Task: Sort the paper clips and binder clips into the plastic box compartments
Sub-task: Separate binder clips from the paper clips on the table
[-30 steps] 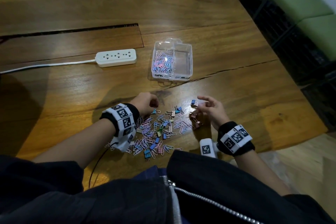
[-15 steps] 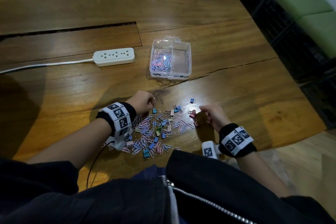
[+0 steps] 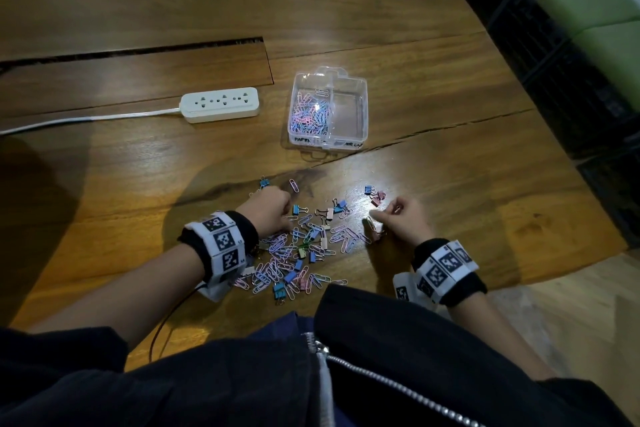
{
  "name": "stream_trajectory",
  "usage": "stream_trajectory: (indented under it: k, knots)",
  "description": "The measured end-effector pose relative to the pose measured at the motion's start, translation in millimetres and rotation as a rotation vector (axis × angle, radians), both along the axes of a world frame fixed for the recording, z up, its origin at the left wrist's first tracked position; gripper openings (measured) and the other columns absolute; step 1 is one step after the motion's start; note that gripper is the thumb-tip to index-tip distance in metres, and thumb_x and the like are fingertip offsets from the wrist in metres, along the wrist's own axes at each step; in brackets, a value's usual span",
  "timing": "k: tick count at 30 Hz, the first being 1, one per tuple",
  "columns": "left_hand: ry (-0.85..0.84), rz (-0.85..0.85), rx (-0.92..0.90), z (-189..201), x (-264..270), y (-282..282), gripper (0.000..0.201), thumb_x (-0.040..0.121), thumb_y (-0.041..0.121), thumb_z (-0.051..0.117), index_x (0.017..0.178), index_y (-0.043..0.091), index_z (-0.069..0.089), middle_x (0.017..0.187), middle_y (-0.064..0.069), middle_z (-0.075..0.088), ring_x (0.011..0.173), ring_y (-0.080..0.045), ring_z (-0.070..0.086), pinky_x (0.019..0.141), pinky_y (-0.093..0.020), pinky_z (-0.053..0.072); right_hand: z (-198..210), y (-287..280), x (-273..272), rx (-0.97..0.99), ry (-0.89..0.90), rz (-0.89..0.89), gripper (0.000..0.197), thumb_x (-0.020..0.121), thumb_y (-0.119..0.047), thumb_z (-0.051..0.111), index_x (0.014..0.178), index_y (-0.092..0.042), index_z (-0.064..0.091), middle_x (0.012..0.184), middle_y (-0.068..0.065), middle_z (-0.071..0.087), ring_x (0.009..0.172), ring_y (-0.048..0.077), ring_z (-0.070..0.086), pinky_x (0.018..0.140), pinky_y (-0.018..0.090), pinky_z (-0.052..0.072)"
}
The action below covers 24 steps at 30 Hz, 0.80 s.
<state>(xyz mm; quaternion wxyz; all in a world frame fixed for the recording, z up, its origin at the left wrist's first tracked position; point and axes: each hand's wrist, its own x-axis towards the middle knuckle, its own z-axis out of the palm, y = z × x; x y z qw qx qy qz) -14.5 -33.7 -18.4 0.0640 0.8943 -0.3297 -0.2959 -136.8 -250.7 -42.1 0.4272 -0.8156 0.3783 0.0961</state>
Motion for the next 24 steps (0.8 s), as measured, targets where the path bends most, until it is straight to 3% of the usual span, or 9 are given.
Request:
stream_trajectory:
  k: [4, 7, 12, 14, 16, 19, 21, 24]
  knots:
    - [0.017, 0.013, 0.006, -8.1, -7.0, -1.2, 0.022, 0.087, 0.019, 0.058, 0.103, 0.004, 0.056, 0.111, -0.011, 0.052, 0.102, -0.025, 0.053, 0.085, -0.031, 0.043, -3.5, 13.9, -5.6, -0.192, 0.058, 0.102, 0.026, 0.072, -0.033, 0.073, 0.082, -0.016, 0.055, 0.095, 0.004, 0.058, 0.089, 0.019, 0.055, 0.083, 0.037, 0.051]
    - [0.079, -0.014, 0.016, -8.0, -6.4, 0.7, 0.012, 0.091, 0.019, 0.053, 0.096, 0.008, 0.055, 0.1, -0.006, 0.048, 0.095, -0.022, 0.05, 0.083, -0.028, 0.041, -3.2, 23.0, -1.7, -0.21, 0.03, 0.14, 0.012, 0.08, -0.019, 0.067, 0.084, -0.011, 0.06, 0.099, 0.008, 0.061, 0.09, 0.018, 0.054, 0.081, 0.03, 0.047]
    - [0.186, 0.17, -0.191, -0.9, 3.7, 7.5, 0.014, 0.086, 0.016, 0.061, 0.076, 0.016, 0.051, 0.079, 0.006, 0.054, 0.07, -0.007, 0.05, 0.057, -0.013, 0.038, 5.0, 24.4, 4.7, -0.102, 0.007, 0.141, 0.005, 0.086, -0.008, 0.058, 0.086, -0.004, 0.059, 0.091, 0.01, 0.061, 0.086, 0.02, 0.057, 0.077, 0.028, 0.05]
    - [0.306, 0.274, -0.288, 2.0, 9.4, 10.2, 0.017, 0.082, 0.013, 0.065, 0.073, 0.018, 0.052, 0.074, 0.006, 0.056, 0.064, -0.006, 0.053, 0.057, -0.014, 0.042, 10.0, 20.2, 4.9, 0.055, -0.08, 0.041, 0.013, 0.086, -0.006, 0.054, 0.074, -0.012, 0.052, 0.078, 0.002, 0.054, 0.074, 0.016, 0.054, 0.064, 0.023, 0.047]
    - [0.528, 0.386, -0.406, 7.3, 12.2, 10.9, 0.017, 0.082, 0.006, 0.063, 0.073, 0.016, 0.053, 0.071, 0.001, 0.058, 0.055, -0.003, 0.056, 0.052, -0.013, 0.046, 16.9, 15.9, 5.0, 0.415, -0.18, -0.123, 0.022, 0.086, 0.001, 0.049, 0.07, -0.013, 0.046, 0.073, 0.002, 0.049, 0.063, 0.013, 0.048, 0.055, 0.022, 0.042]
    - [0.815, 0.603, -0.625, 10.6, 11.7, 7.2, 0.021, 0.085, -0.005, 0.052, 0.071, 0.011, 0.05, 0.066, -0.003, 0.057, 0.052, -0.01, 0.055, 0.045, -0.015, 0.047, 26.1, 11.4, 7.8, 0.839, -0.297, -0.264, 0.023, 0.09, 0.005, 0.037, 0.082, -0.012, 0.051, 0.071, 0.003, 0.046, 0.059, 0.011, 0.041, 0.053, 0.02, 0.036]
    - [0.993, 0.769, -0.762, 9.5, 8.9, 3.9, 0.027, 0.085, -0.008, 0.037, 0.066, 0.01, 0.045, 0.058, -0.003, 0.054, 0.048, -0.012, 0.049, 0.039, -0.018, 0.044, 27.8, 12.1, 10.0, 0.986, -0.307, -0.289, 0.027, 0.092, 0.003, 0.03, 0.091, -0.011, 0.053, 0.068, 0.002, 0.045, 0.055, 0.01, 0.04, 0.05, 0.017, 0.037]
    - [1.223, 0.885, -0.878, 7.4, 1.3, -0.9, 0.014, 0.068, 0.001, 0.03, 0.06, 0.011, 0.036, 0.047, 0.0, 0.048, 0.041, -0.011, 0.036, 0.035, -0.012, 0.03, 27.9, 16.8, 14.0, 1.063, -0.227, -0.283, 0.026, 0.091, -0.007, 0.029, 0.08, -0.009, 0.053, 0.067, 0.001, 0.044, 0.052, 0.008, 0.042, 0.048, 0.016, 0.036]
